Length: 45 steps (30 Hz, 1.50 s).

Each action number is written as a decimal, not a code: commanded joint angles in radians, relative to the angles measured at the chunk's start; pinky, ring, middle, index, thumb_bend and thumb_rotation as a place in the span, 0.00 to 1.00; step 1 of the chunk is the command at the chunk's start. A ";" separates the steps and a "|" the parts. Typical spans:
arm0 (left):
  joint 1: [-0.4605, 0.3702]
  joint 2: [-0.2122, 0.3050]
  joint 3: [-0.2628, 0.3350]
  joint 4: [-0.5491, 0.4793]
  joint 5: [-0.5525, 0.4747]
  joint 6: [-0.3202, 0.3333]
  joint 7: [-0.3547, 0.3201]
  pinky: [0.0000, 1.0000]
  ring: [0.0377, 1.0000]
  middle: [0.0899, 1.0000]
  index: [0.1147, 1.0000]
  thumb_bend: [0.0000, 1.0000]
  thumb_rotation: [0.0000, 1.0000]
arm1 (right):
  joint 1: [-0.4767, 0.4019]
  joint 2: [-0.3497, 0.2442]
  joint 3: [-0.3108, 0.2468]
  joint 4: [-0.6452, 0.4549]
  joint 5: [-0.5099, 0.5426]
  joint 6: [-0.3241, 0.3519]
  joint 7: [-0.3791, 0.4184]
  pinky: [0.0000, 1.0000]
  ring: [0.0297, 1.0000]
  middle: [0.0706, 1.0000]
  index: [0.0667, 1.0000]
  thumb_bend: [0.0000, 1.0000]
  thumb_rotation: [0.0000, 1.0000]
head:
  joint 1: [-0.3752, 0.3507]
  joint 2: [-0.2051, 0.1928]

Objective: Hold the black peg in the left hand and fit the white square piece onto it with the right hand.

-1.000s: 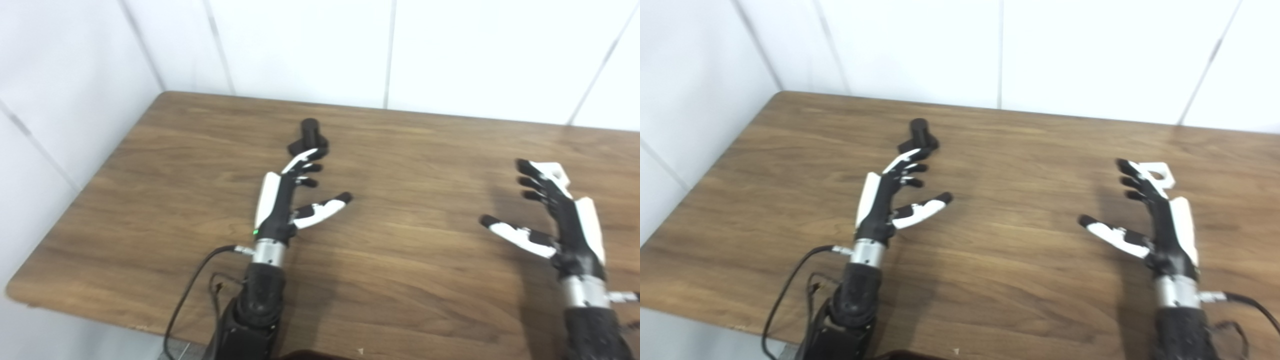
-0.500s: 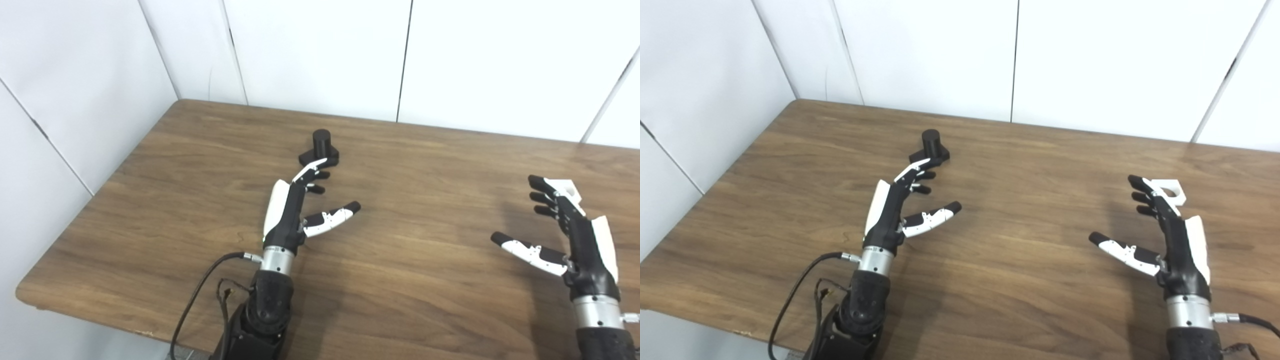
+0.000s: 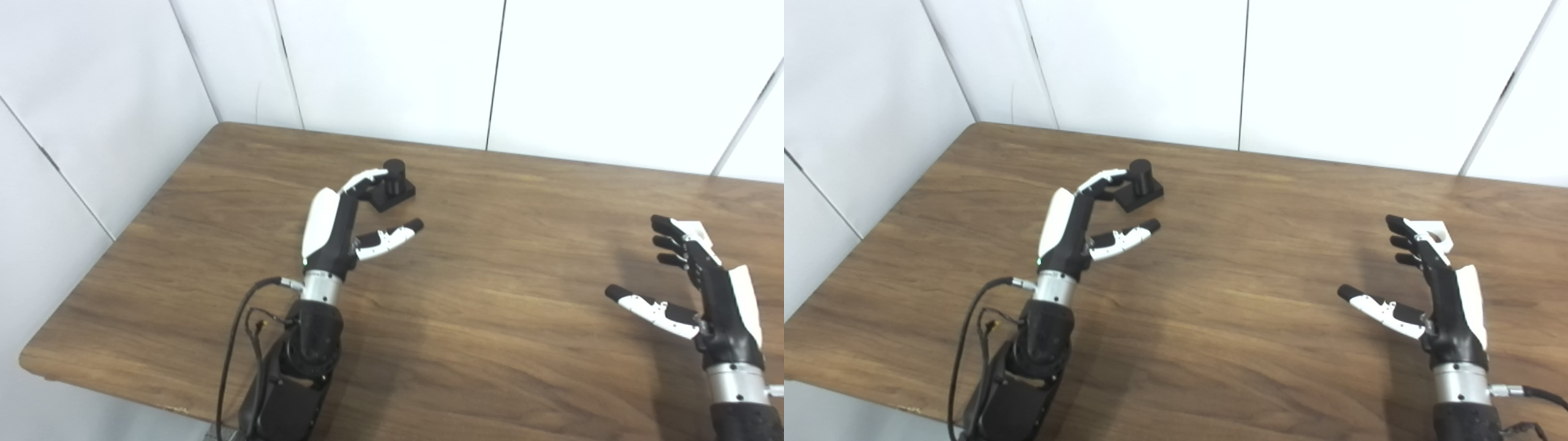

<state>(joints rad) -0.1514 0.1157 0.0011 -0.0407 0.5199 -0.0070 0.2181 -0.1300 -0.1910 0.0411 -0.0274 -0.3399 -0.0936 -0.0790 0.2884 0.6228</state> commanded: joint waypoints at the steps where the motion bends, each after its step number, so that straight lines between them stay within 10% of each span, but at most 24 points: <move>1: -0.055 0.028 0.009 -0.022 0.039 0.014 0.018 0.68 0.79 0.79 0.66 0.72 0.27 | -0.043 -0.005 -0.008 -0.022 0.002 -0.022 -0.005 0.75 0.80 0.83 0.81 0.77 0.23 | 0.001 0.000; 11: -0.117 0.065 0.004 0.046 0.170 0.115 0.074 0.63 0.79 0.82 0.66 0.73 0.30 | -0.048 -0.007 -0.014 -0.013 0.008 -0.024 -0.004 0.74 0.79 0.83 0.80 0.78 0.22 | 0.001 -0.004; 27: -0.217 0.113 -0.046 0.143 0.277 0.275 0.043 0.99 1.00 1.00 0.76 0.84 0.51 | -0.043 -0.005 -0.019 -0.018 0.005 -0.023 -0.007 0.73 0.78 0.82 0.80 0.78 0.22 | -0.019 -0.005; 45: -0.325 0.183 -0.169 0.322 0.308 0.353 -0.025 1.00 1.00 1.00 0.71 1.00 0.65 | -0.039 0.005 -0.019 -0.028 -0.005 -0.020 -0.013 0.74 0.79 0.83 0.81 0.78 0.23 | -0.046 0.000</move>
<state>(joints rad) -0.4190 0.2680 -0.1678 0.2891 0.8224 0.3491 0.1812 -0.1350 -0.1908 0.0267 -0.0239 -0.3421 -0.0917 -0.0776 0.2424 0.6213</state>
